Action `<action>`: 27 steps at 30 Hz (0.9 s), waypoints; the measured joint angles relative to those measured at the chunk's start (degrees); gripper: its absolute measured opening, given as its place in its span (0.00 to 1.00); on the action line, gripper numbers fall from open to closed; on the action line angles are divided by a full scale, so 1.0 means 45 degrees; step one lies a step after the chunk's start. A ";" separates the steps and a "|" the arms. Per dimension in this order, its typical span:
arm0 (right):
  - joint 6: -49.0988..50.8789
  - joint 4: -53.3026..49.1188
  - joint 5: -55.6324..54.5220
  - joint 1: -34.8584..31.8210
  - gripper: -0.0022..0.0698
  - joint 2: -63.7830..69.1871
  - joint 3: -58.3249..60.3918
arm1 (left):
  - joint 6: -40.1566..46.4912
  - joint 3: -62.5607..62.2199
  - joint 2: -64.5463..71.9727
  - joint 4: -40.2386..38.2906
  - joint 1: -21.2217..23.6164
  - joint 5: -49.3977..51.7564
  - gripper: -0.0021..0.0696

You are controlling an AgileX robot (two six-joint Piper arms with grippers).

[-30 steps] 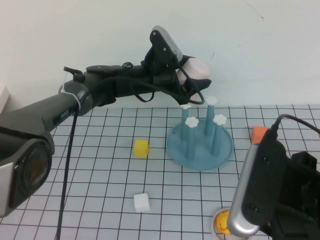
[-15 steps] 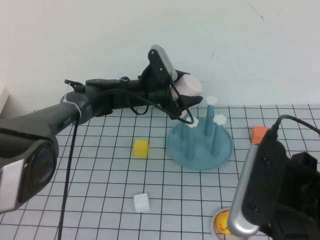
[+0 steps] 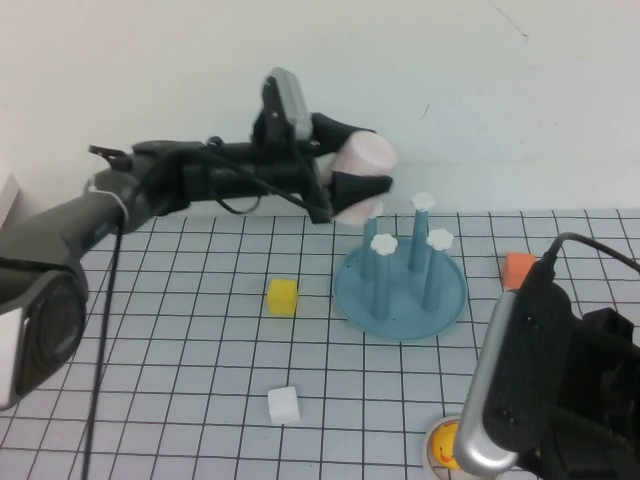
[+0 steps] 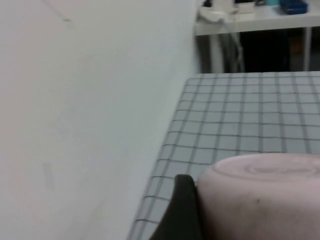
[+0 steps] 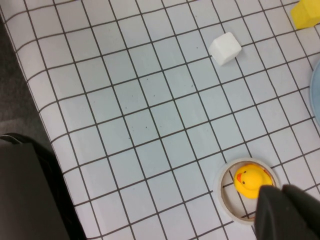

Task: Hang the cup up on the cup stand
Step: Place the cup on the cup holder

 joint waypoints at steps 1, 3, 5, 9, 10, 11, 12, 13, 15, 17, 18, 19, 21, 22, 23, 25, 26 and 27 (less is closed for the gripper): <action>0.0000 0.0000 0.0000 0.0000 0.03 0.0000 0.0000 | 0.0000 -0.0106 0.0026 0.0014 0.0080 -0.0135 0.82; 0.0000 0.0000 0.0000 0.0000 0.03 0.0000 0.0000 | 0.0000 -0.0495 0.0053 0.0065 0.0171 -0.0362 0.82; 0.0000 0.0000 -0.0056 0.0000 0.03 0.0000 0.0000 | 0.0000 -0.0982 0.0136 0.0065 0.0202 -0.0471 0.82; 0.0000 0.0000 -0.0171 0.0000 0.03 0.0000 0.0000 | 0.0000 -0.2187 0.0464 0.0043 0.0109 -0.1230 0.82; 0.0000 0.0000 -0.0171 0.0000 0.03 0.0031 0.0000 | -0.0029 -0.2417 0.0585 0.0043 0.0098 -0.1230 0.82; 0.0000 0.0021 -0.0171 0.0000 0.03 0.0051 0.0000 | -0.0144 -0.2670 0.0745 0.0043 0.0069 -0.1161 0.82; 0.0023 0.0021 -0.0171 0.0000 0.03 0.0114 0.0000 | -0.0343 -0.2885 0.0921 0.0043 0.0049 -0.1064 0.82; 0.0023 0.0021 -0.0171 0.0000 0.03 0.0197 0.0000 | -0.0460 -0.3020 0.1063 0.0043 0.0049 -0.0992 0.82; 0.0023 0.0021 -0.0171 0.0000 0.03 0.0316 0.0000 | -0.0749 -0.3293 0.1387 0.0043 0.0074 -0.0800 0.82; 0.0023 0.0050 -0.0171 0.0000 0.03 0.0480 0.0000 | -0.0923 -0.3451 0.1684 0.0043 0.0103 -0.0572 0.82; 0.0049 0.0069 -0.0171 0.0000 0.03 0.0549 0.0000 | -0.0992 -0.3515 0.1821 0.0066 0.0103 -0.0478 0.82; 0.0049 0.0069 -0.0171 0.0000 0.03 0.0621 0.0000 | -0.1025 -0.3542 0.1917 0.0066 0.0103 -0.0390 0.82; 0.0049 0.0069 -0.0202 0.0000 0.03 0.0743 0.0045 | -0.1057 -0.3570 0.2150 0.0089 0.0125 -0.0300 0.82; 0.0049 0.0101 -0.0268 0.0000 0.03 0.0772 0.0104 | -0.1083 -0.3570 0.2221 0.0089 0.0125 -0.0273 0.82; 0.0049 0.0098 -0.0374 0.0000 0.03 0.0772 0.0183 | -0.1083 -0.3620 0.2341 0.0115 0.0125 -0.0239 0.82; 0.0049 0.0147 -0.0580 0.0000 0.03 0.0772 0.0336 | -0.1083 -0.3645 0.2464 0.0131 0.0152 -0.0154 0.82; 0.0049 0.0177 -0.0683 0.0000 0.03 0.0772 0.0432 | -0.1058 -0.3668 0.2520 0.0145 0.0158 -0.0065 0.82; 0.0049 0.0212 -0.0797 0.0000 0.03 0.0772 0.0506 | -0.1041 -0.3722 0.2544 0.0145 0.0192 0.0023 0.82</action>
